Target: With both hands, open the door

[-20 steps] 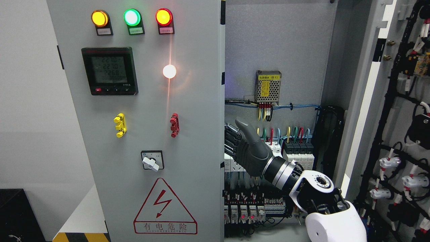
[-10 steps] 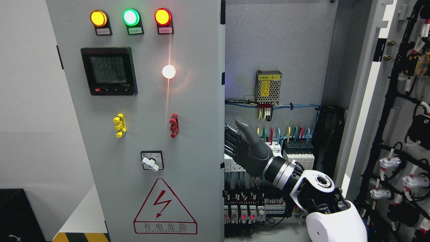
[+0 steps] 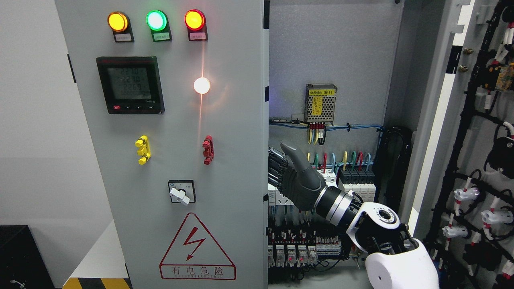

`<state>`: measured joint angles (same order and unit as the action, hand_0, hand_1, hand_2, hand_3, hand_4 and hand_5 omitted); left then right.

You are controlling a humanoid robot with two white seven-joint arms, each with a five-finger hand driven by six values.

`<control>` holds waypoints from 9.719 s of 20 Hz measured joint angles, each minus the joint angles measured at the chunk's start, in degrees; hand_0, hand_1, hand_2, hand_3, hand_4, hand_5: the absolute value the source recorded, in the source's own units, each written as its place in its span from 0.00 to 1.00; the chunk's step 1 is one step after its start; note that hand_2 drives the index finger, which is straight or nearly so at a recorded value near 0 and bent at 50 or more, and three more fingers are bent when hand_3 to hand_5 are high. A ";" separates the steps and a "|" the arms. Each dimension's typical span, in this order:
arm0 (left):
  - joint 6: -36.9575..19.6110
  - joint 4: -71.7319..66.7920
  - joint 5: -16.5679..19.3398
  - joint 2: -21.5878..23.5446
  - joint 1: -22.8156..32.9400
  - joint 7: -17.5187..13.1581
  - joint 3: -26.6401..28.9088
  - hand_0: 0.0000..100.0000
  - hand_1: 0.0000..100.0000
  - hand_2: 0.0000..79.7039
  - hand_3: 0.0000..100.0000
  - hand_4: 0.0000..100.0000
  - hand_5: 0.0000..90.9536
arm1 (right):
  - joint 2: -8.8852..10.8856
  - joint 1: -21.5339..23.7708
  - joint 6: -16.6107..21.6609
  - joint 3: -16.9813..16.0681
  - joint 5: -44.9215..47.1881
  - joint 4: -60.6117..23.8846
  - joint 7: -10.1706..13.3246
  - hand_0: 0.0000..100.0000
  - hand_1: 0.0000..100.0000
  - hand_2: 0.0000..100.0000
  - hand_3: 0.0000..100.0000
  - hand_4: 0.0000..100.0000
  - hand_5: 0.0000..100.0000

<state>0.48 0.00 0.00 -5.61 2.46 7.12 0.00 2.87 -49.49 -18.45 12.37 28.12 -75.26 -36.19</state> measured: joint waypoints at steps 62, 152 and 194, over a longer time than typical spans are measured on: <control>0.00 0.00 0.00 0.08 0.15 0.00 0.00 0.00 0.00 0.00 0.00 0.00 0.00 | 2.93 15.56 0.57 23.61 2.85 -20.00 -1.24 0.19 0.00 0.00 0.00 0.00 0.00; -5.80 102.98 -6.39 28.72 24.44 -0.05 -34.57 0.00 0.00 0.00 0.00 0.00 0.00 | 16.07 56.14 40.50 7.57 -7.00 -39.92 32.59 0.19 0.00 0.00 0.00 0.00 0.00; -24.50 119.58 -8.78 19.01 13.70 0.05 -19.88 0.00 0.00 0.00 0.00 0.00 0.00 | 24.94 72.32 50.97 -13.96 -2.06 -44.15 32.59 0.19 0.00 0.00 0.00 0.00 0.00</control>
<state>-24.02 119.58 -8.78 13.40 16.16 7.17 -19.88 27.81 22.83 32.52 -1.59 26.06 -119.41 -3.60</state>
